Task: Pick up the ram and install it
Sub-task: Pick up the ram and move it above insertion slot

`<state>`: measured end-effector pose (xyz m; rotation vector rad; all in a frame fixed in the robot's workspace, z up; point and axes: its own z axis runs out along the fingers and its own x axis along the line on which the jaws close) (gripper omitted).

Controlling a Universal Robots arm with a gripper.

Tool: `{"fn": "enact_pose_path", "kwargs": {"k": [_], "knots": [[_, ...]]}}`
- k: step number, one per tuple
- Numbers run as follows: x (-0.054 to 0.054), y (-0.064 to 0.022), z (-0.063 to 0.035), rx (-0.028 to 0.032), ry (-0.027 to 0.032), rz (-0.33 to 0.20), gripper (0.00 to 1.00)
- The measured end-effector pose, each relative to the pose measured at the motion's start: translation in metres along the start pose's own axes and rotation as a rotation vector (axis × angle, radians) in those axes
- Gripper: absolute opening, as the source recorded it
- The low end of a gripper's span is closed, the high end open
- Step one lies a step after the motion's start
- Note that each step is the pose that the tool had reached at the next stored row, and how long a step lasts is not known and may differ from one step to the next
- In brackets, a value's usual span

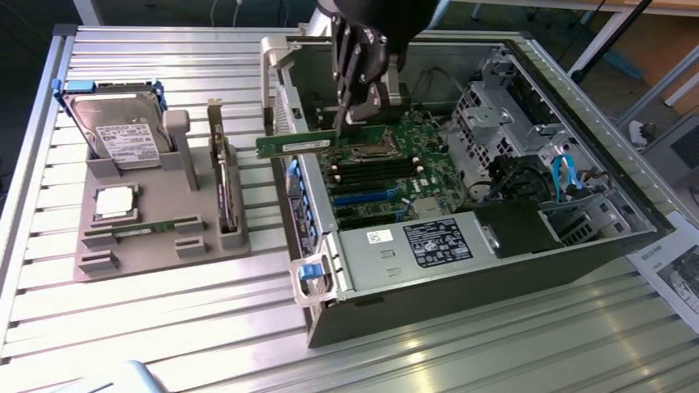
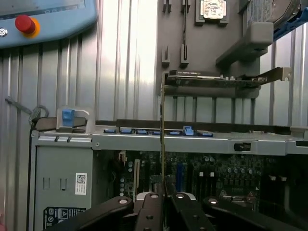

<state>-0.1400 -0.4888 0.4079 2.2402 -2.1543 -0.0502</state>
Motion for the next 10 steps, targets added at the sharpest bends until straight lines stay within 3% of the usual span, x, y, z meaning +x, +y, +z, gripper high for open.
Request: {"fn": "enact_pose_path", "kwargs": {"k": [7, 10], "knots": [[0.002, -0.0342, -0.0016, -0.0017, 0.0, 0.0, 0.12], [0.004, -0.0451, -0.0021, -0.0027, -0.0001, 0.0, 0.12]]}}
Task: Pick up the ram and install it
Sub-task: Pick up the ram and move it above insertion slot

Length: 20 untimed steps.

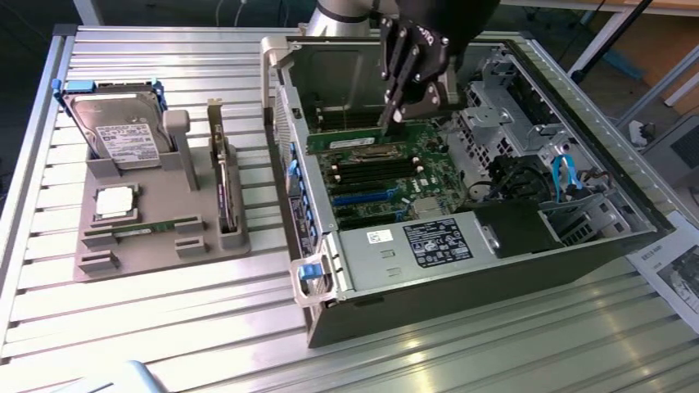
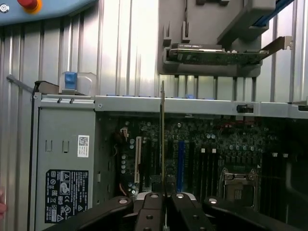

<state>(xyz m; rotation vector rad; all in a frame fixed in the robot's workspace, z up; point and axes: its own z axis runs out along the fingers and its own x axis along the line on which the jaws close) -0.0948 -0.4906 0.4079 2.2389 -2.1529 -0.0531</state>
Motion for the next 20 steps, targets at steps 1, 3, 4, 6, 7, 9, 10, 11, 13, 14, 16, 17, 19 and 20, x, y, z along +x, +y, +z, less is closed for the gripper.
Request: {"fn": "enact_pose_path", "kwargs": {"k": [1, 3, 4, 6, 7, 9, 10, 11, 13, 14, 16, 17, 19, 20], "knots": [[0.001, -0.0035, -0.0002, -0.0002, 0.0, 0.0, 0.12], [0.002, -0.0109, -0.0006, -0.0006, 0.0001, 0.0, 0.12], [0.002, -0.0158, -0.0008, -0.0008, 0.0001, 0.0, 0.12], [0.003, -0.0233, -0.0011, -0.001, -0.0001, 0.0, 0.12], [0.004, -0.0266, -0.0013, -0.0012, 0.0, 0.0, 0.12], [0.005, -0.0355, -0.0017, -0.0014, 0.0, 0.0, 0.12], [0.005, -0.0407, -0.002, -0.0015, -0.0001, 0.0, 0.12], [0.006, -0.0453, -0.0022, -0.0015, 0.0, 0.0, 0.12], [0.006, -0.0536, -0.0026, -0.0016, -0.0001, 0.0, 0.12], [0.006, -0.0568, -0.0028, -0.0016, 0.0, 0.0, 0.12], [0.007, -0.0638, -0.0032, -0.0016, 0.0, 0.0, 0.12], [0.007, -0.0662, -0.0033, -0.0016, 0.0, 0.0, 0.12], [0.007, -0.0698, -0.0034, -0.0016, -0.0001, 0.0, 0.12], [0.007, -0.0704, -0.0035, -0.0016, 0.0, 0.0, 0.12]]}}
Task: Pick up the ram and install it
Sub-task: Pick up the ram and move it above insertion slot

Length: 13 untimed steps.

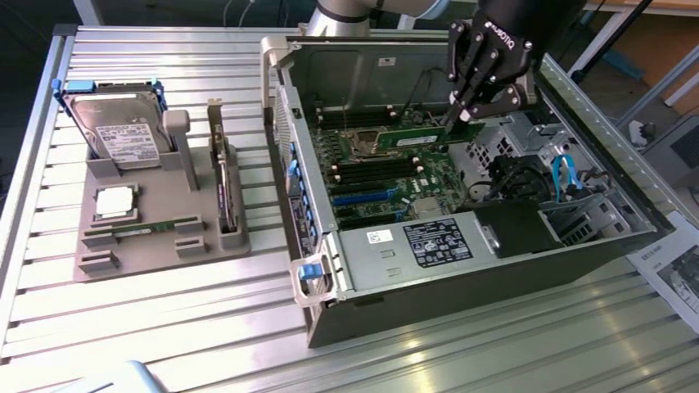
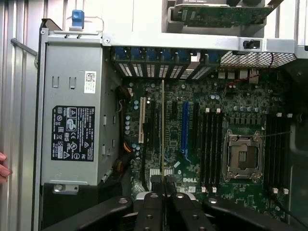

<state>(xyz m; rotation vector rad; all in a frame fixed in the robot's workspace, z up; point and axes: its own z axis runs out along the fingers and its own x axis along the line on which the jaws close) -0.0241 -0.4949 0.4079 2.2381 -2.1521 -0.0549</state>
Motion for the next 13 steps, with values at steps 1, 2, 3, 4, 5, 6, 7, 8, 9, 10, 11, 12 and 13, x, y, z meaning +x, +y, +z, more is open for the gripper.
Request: {"fn": "enact_pose_path", "kwargs": {"k": [1, 2, 3, 4, 5, 6, 7, 8, 9, 10, 11, 12, 13], "knots": [[0.0, 0.0, 0.0, 0.0, 0.0, 0.0, 0.12], [0.0, 0.0, 0.0, 0.0, 0.0, 0.0, 0.12], [0.0, -0.0001, 0.0, 0.0, 0.0, 0.0, 0.12], [0.0, -0.0001, 0.0, -0.0001, 0.0, 0.0, 0.12], [0.0, -0.0007, 0.0, 0.0, 0.0, 0.0, 0.12], [0.0, -0.0029, -0.0002, 0.0, 0.0, 0.0, 0.12], [0.0, -0.0067, -0.0003, 0.0, 0.0, 0.0, 0.12], [0.0, -0.0098, -0.0005, 0.0, 0.0, 0.0, 0.12], [0.0, -0.0105, -0.0005, 0.0, 0.0, 0.0, 0.12], [0.0, -0.0105, -0.0005, 0.0, 0.0, 0.0, 0.12], [0.0, -0.0105, -0.0006, -0.0001, 0.0001, 0.0, 0.12], [0.0, -0.0105, -0.0005, 0.0, 0.0, 0.0, 0.12], [0.0, -0.0105, -0.0006, -0.0001, 0.0, 0.0, 0.12]]}}
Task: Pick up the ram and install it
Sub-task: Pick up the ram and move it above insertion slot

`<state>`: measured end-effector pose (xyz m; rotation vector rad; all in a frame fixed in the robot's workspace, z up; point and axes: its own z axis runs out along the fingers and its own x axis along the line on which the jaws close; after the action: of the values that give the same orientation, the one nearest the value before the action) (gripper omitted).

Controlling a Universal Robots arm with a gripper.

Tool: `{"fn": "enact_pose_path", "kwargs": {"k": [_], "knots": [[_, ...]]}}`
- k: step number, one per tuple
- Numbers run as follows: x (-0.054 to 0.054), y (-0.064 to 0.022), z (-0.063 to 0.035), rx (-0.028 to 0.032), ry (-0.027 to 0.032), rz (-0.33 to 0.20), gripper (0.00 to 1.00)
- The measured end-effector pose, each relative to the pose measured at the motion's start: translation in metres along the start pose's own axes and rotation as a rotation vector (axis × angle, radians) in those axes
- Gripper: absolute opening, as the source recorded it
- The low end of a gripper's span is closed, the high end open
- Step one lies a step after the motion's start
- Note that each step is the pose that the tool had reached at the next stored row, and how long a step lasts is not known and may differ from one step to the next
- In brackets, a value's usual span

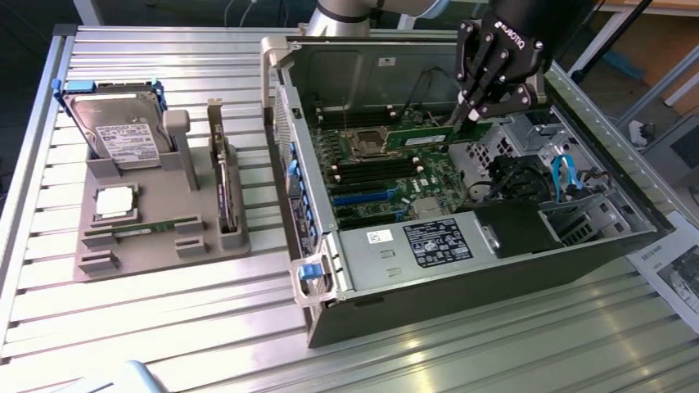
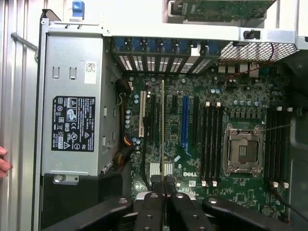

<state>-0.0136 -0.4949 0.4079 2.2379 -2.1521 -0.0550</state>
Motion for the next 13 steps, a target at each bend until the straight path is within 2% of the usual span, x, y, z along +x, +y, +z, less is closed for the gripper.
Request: {"fn": "enact_pose_path", "kwargs": {"k": [6, 13], "knots": [[-0.011, -0.0005, 0.0009, 0.0, 0.0, 0.0, 0.12], [-0.038, -0.0016, 0.0027, 0.0, -0.0001, 0.0, 0.12]]}}
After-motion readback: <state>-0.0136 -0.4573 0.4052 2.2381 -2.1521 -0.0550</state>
